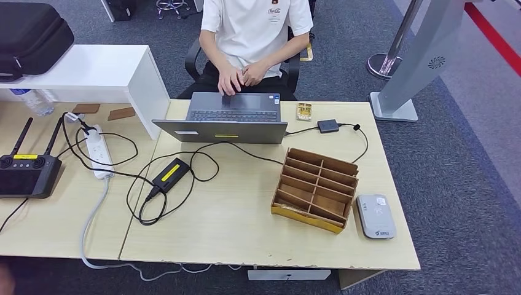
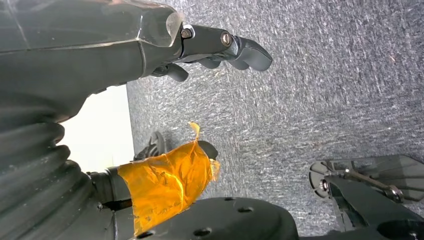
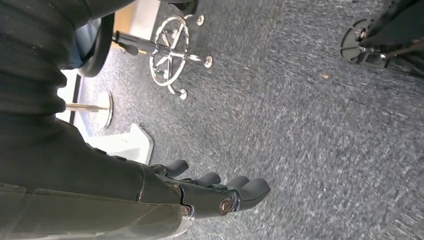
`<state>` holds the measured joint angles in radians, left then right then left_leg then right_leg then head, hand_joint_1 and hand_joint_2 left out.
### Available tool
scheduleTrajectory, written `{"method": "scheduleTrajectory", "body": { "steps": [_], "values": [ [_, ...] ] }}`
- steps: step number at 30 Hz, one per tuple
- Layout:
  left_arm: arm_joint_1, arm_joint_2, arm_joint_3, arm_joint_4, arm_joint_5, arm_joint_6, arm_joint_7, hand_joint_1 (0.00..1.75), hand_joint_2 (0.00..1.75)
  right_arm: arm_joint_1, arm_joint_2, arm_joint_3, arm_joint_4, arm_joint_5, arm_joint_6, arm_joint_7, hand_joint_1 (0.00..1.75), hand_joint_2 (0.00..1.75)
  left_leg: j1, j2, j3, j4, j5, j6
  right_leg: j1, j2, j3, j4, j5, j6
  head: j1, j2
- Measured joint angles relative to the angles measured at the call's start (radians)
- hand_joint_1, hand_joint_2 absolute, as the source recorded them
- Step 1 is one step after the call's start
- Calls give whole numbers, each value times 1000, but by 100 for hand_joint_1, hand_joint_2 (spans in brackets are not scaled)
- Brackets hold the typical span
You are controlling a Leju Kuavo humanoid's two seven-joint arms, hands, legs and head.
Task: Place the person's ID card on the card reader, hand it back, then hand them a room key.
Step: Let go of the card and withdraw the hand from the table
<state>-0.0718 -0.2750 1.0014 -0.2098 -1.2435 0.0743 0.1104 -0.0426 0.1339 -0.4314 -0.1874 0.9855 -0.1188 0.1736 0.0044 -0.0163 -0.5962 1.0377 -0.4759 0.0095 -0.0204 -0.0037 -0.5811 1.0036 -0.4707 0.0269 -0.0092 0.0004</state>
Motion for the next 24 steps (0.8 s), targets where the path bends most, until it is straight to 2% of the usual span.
{"method": "scheduleTrajectory", "body": {
  "steps": [3, 5, 7, 10, 13, 16, 19, 21, 23, 24],
  "values": [
    [0, 1, 0, 0, -2, 20, 15, 0, 175, 0, 0, 0, 0, 6, -7, 8, 0, 175, 0, 0, 0, 0, 0, 0, 0, 0, 0, 0, 0, 0, 0, 0],
    [0, 1, 0, 0, 6, 88, 29, 0, 87, 1, 0, 0, 0, 17, -63, 21, 0, 175, 0, 0, 0, 0, 0, 0, 0, 0, 0, 0, 0, 0, 0, 0],
    [1, 2, 0, 0, 22, 202, 28, 0, 0, 2, -1, 0, 0, 30, -170, 56, 0, 175, 0, 0, 0, 0, 0, 0, 0, 0, 0, 0, 0, 0, 0, 0],
    [2, 5, 3, 0, 48, 407, -13, 0, 0, 2, -2, 0, 0, 49, -373, 171, 0, 175, 0, 0, 0, 0, 0, 0, 0, 0, 0, 0, 0, 0, 0, 0],
    [5, 8, 13, -2, 64, 560, -46, 0, 0, 6, -3, -3, 0, 52, -507, 244, 0, 175, 0, 0, 0, 0, 0, 0, 0, 0, 0, 0, 0, 0, 0, 0],
    [15, 4, 31, -22, 45, 605, -62, 0, 0, 9, -2, -6, -4, 59, -558, 254, 0, 175, 0, 1, 0, 0, -1, -1, 0, 1, 0, 0, 0, 0, 0, 0],
    [17, 1, 51, -27, 6, 577, -32, 0, 0, 9, 5, -7, -4, 73, -553, 255, 0, 175, 0, 1, 0, 0, -1, -1, 0, 1, 0, 0, 0, 0, 0, 0],
    [15, 2, 57, -21, -20, 486, 9, 0, 87, 8, 9, -7, -4, 83, -511, 252, 0, 175, 0, 1, 0, 0, -1, -1, 0, 1, 0, 0, 0, 0, 0, 0],
    [11, 6, 57, -13, -39, 306, 62, 0, 175, 6, 11, -7, -3, 91, -394, 246, 0, 175, 0, 1, 0, 0, -1, -1, 0, 1, 0, 0, 0, 0, 0, 0],
    [9, 7, 57, -10, -43, 201, 84, 0, 175, 5, 11, -7, -2, 89, -300, 239, 0, 175, 0, 1, 0, 0, -1, -1, 0, 1, 0, 0, 0, 0, 0, 0]
  ]
}}
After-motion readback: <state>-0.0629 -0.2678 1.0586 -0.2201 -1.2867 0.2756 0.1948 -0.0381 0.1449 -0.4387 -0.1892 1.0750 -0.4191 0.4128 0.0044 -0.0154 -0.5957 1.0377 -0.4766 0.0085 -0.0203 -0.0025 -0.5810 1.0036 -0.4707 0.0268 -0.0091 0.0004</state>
